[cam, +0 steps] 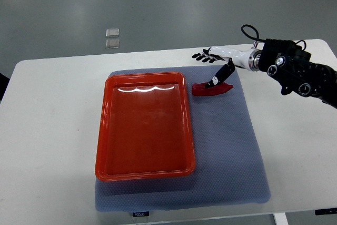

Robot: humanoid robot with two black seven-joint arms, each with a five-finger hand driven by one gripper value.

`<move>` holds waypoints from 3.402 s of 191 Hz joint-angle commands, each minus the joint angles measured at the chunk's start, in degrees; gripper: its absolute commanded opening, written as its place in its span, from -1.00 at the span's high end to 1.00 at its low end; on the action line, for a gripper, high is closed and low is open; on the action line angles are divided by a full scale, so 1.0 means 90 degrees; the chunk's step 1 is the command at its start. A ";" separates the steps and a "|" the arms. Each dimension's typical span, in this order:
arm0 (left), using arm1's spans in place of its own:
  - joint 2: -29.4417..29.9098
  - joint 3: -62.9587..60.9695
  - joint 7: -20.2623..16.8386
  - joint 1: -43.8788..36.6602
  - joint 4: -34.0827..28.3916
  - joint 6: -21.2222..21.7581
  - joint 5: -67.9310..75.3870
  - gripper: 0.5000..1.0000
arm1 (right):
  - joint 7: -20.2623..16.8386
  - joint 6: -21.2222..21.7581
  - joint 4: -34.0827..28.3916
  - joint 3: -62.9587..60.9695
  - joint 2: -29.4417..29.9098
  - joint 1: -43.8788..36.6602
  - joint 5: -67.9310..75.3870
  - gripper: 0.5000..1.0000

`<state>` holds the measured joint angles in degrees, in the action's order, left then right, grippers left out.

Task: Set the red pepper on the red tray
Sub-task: 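Close the right hand's fingers around the red pepper, then lift the pepper with the right hand and carry it over the tray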

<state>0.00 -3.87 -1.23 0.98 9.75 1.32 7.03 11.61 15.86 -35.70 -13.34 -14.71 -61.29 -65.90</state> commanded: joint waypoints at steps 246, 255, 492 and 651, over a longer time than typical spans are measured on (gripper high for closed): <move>0.0000 0.0000 0.0000 -0.0002 0.0000 0.0000 0.0000 -1.00 | -0.0030 -0.0708 0.0656 0.1531 0.0501 -0.0123 -0.0236 0.56; 0.0000 0.0000 0.0000 -0.0002 0.0000 0.0000 0.0000 -1.00 | -0.0020 -0.0698 0.0646 0.1531 0.0501 -0.0123 -0.0236 0.56; 0.0000 0.0000 0.0000 -0.0002 0.0000 0.0000 0.0000 -1.00 | 0.1582 -0.0415 -0.1131 0.1189 0.0189 -0.1315 -0.0129 1.00; 0.0000 0.0000 0.0000 -0.0001 0.0000 0.0000 0.0000 -1.00 | 0.1103 -0.1343 -0.0575 0.2849 0.1634 -0.0895 -0.1164 1.00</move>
<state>0.00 -3.87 -1.23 0.97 9.76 1.32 7.03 21.83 3.95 -40.98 12.34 0.00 -69.90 -76.46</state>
